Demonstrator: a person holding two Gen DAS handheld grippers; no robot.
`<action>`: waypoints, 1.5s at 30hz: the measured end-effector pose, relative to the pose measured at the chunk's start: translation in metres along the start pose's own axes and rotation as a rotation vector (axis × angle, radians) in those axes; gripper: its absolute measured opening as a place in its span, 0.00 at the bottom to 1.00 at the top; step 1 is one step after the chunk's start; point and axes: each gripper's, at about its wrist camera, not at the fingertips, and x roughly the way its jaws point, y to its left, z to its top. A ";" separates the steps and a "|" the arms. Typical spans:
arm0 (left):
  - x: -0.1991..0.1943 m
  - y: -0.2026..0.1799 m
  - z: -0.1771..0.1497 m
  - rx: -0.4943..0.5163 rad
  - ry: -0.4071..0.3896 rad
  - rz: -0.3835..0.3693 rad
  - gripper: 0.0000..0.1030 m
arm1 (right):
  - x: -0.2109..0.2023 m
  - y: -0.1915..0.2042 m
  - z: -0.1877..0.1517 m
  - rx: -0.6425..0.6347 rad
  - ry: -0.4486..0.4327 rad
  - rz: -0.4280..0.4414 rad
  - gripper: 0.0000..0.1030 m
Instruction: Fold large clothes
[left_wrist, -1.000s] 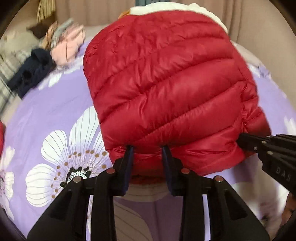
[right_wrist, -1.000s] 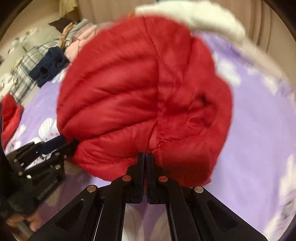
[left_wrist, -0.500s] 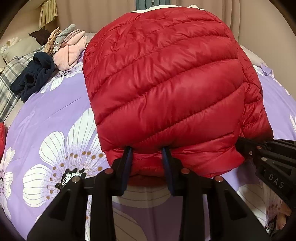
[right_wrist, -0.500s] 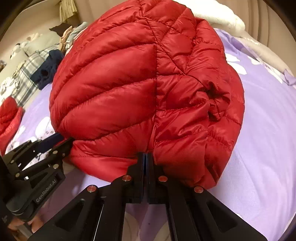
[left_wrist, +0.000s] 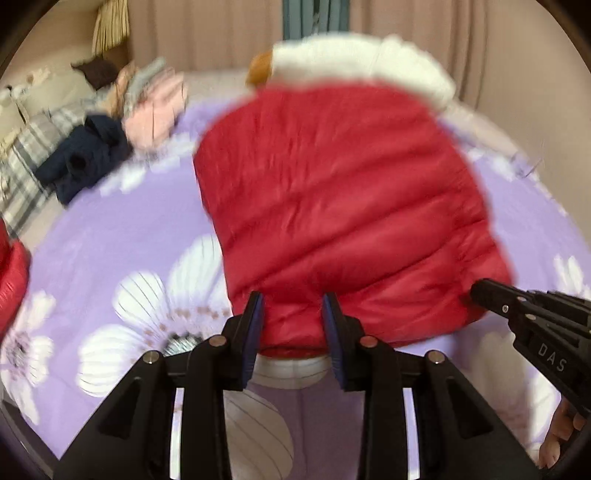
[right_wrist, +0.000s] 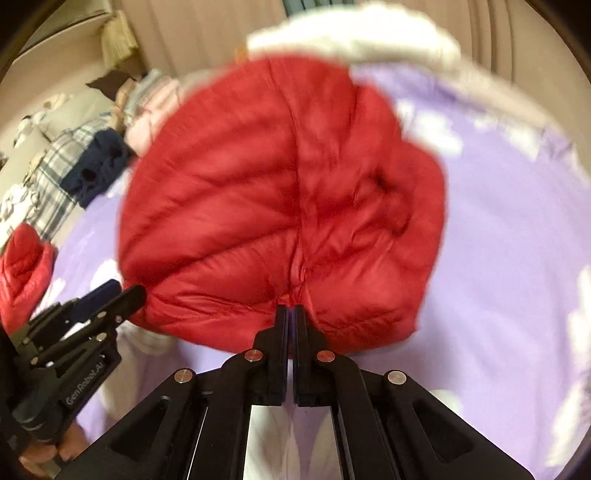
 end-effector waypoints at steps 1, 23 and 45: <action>-0.016 -0.002 0.005 0.005 -0.040 -0.009 0.32 | -0.014 0.003 0.003 -0.022 -0.034 -0.008 0.00; -0.298 0.013 -0.029 -0.303 -0.462 0.053 0.36 | -0.261 0.017 -0.034 0.112 -0.460 0.007 0.00; -0.352 0.024 -0.060 -0.350 -0.582 0.014 1.00 | -0.308 0.043 -0.075 0.059 -0.614 -0.105 0.98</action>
